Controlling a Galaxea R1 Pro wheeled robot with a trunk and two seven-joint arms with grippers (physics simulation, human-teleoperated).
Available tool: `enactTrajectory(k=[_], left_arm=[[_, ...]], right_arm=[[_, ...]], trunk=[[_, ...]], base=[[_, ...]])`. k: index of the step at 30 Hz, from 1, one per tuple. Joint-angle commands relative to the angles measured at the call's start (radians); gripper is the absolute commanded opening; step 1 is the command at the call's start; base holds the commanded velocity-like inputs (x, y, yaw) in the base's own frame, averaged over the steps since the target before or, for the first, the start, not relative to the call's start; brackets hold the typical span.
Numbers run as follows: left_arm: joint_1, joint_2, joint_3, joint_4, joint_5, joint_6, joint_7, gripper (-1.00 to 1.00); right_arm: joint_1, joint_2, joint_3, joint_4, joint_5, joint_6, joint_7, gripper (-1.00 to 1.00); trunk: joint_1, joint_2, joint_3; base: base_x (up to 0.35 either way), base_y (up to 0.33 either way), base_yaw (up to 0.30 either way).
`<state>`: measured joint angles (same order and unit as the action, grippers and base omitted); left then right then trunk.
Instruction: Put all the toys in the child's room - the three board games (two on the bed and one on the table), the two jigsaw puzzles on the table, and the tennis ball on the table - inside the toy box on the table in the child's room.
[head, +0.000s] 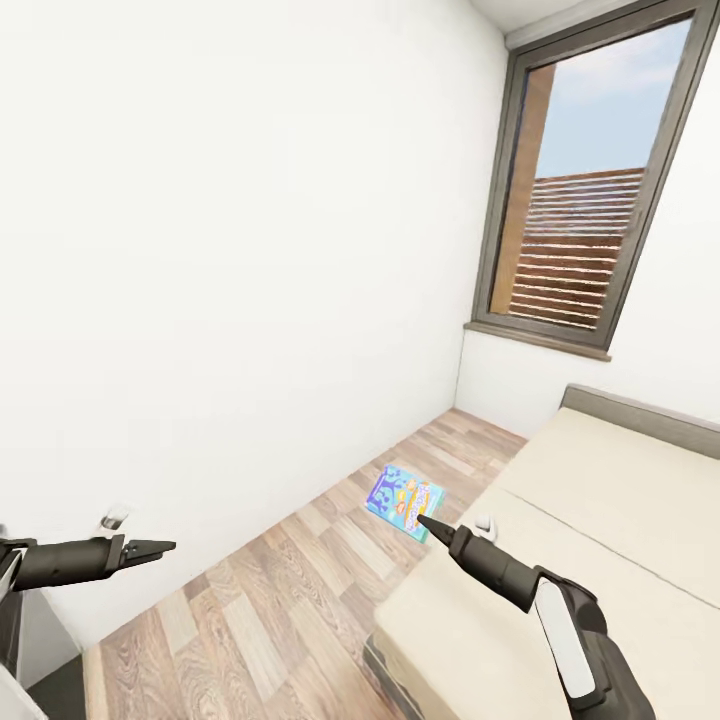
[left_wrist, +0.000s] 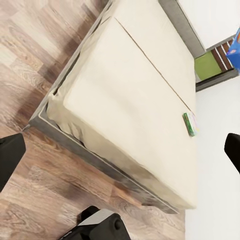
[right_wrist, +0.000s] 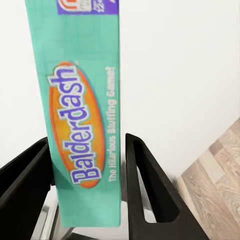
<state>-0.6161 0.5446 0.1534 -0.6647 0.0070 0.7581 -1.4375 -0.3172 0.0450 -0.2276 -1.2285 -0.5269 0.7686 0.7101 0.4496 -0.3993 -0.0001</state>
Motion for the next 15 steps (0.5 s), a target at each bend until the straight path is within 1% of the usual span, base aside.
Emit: enactTrajectory(k=[1, 15], left_arm=[[-0.001, 0.0, 0.0, 0.0, 0.001, 0.01, -0.003, 1.0], [-0.001, 0.0, 0.0, 0.0, 0.002, 0.01, -0.005, 1.0]], right_arm=[[0.0, 0.001, -0.003, 0.0, -0.002, 0.006, 0.003, -1.0], [0.0, 0.001, -0.003, 0.002, -0.001, 0.007, 0.002, -1.0]], trunk=[[0.0, -0.001, 0.0], [0.0, -0.001, 0.0]], base=[[0.0, 0.0, 0.28], [0.0, 0.0, 0.289]])
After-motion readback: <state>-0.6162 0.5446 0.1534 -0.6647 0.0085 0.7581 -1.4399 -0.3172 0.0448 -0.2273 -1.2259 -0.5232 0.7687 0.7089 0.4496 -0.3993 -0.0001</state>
